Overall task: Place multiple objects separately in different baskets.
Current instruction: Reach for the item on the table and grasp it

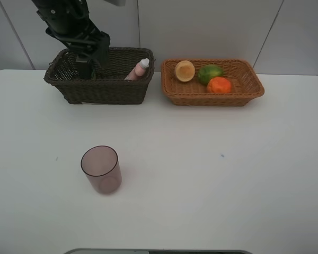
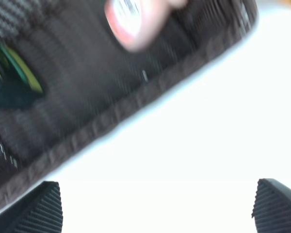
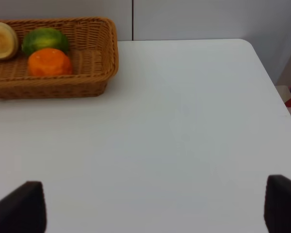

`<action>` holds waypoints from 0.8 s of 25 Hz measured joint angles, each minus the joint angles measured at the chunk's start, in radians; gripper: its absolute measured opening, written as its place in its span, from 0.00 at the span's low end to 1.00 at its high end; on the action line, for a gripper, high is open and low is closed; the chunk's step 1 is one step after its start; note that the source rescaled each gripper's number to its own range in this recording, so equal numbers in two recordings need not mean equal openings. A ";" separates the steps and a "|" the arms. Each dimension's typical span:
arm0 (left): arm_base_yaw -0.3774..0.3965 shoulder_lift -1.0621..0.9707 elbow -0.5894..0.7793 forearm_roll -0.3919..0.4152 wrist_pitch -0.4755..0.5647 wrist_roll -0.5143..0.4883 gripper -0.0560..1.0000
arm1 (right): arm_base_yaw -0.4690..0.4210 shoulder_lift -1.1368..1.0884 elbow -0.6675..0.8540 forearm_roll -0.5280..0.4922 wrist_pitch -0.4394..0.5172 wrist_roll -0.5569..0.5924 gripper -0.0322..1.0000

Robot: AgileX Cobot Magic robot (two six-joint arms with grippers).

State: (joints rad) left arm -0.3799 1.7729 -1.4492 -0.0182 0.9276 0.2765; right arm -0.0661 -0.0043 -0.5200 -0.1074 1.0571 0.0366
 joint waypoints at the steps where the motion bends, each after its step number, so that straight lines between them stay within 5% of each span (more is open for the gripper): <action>1: 0.000 -0.033 0.039 0.000 -0.003 0.026 1.00 | 0.000 0.000 0.000 0.000 0.000 0.000 1.00; 11: -0.005 -0.261 0.348 0.002 -0.023 0.287 1.00 | 0.000 0.000 0.000 0.000 0.000 0.000 1.00; 20: -0.140 -0.274 0.433 0.004 -0.025 0.331 1.00 | 0.000 0.000 0.000 0.000 0.000 0.000 1.00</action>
State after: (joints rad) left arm -0.5201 1.4989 -1.0166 -0.0139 0.9028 0.6080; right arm -0.0661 -0.0043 -0.5200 -0.1074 1.0571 0.0366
